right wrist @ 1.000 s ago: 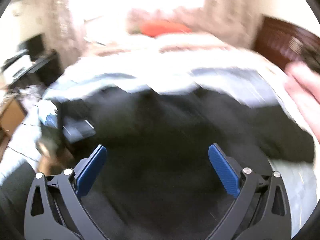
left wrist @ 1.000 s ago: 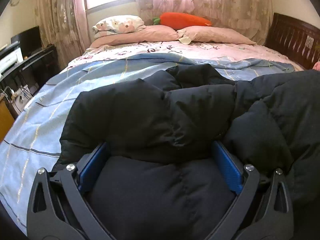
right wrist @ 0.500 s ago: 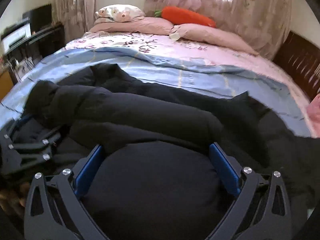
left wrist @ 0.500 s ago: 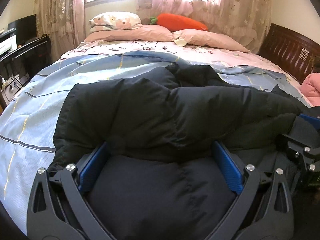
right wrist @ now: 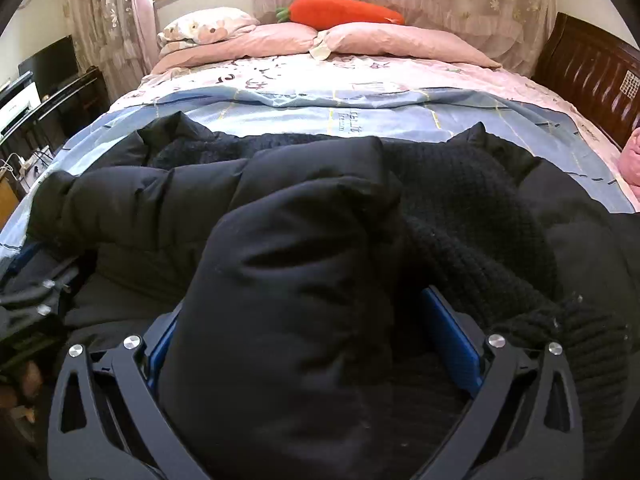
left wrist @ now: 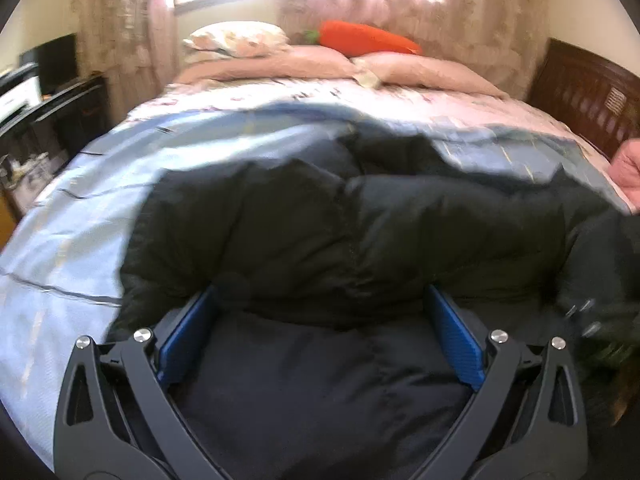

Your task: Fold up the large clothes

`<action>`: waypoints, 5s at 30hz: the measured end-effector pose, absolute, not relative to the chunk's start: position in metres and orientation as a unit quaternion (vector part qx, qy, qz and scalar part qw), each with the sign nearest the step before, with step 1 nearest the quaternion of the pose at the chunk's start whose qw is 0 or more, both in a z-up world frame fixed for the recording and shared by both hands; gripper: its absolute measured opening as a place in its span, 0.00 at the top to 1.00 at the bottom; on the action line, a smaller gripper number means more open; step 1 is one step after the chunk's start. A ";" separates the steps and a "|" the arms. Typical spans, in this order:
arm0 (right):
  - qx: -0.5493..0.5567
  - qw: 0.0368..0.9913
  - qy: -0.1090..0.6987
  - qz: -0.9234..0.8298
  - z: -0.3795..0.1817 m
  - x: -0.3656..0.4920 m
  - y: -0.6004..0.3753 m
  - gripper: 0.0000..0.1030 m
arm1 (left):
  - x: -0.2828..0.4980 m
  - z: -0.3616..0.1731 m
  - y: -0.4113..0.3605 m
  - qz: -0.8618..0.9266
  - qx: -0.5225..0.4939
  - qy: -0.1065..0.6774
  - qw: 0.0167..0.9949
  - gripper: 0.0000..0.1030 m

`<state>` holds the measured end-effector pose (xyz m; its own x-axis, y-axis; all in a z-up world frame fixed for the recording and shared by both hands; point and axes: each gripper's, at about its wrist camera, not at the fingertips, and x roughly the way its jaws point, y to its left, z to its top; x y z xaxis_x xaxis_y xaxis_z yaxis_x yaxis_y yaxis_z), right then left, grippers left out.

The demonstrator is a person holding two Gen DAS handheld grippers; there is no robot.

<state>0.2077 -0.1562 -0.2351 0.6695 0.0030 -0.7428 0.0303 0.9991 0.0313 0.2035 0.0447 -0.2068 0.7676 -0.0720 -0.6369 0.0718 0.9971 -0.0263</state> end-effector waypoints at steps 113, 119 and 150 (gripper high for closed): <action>0.028 0.899 0.414 -0.143 -0.186 0.202 -0.230 0.19 | 0.238 -0.241 0.065 0.000 -0.004 0.345 0.939 0.02; 0.043 0.893 0.429 -0.128 -0.187 0.204 -0.238 0.18 | 0.226 -0.205 0.070 0.045 -0.033 0.322 0.945 0.05; 0.088 0.900 0.413 -0.108 -0.195 0.208 -0.244 0.14 | 0.266 -0.236 -0.039 -0.049 -0.049 0.369 0.927 0.02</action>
<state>0.2076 -0.2443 -0.1951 0.6360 -0.1207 -0.7622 0.2666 0.9612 0.0703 0.2665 -0.0387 -0.2356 0.7227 -0.1265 -0.6795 0.0540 0.9904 -0.1269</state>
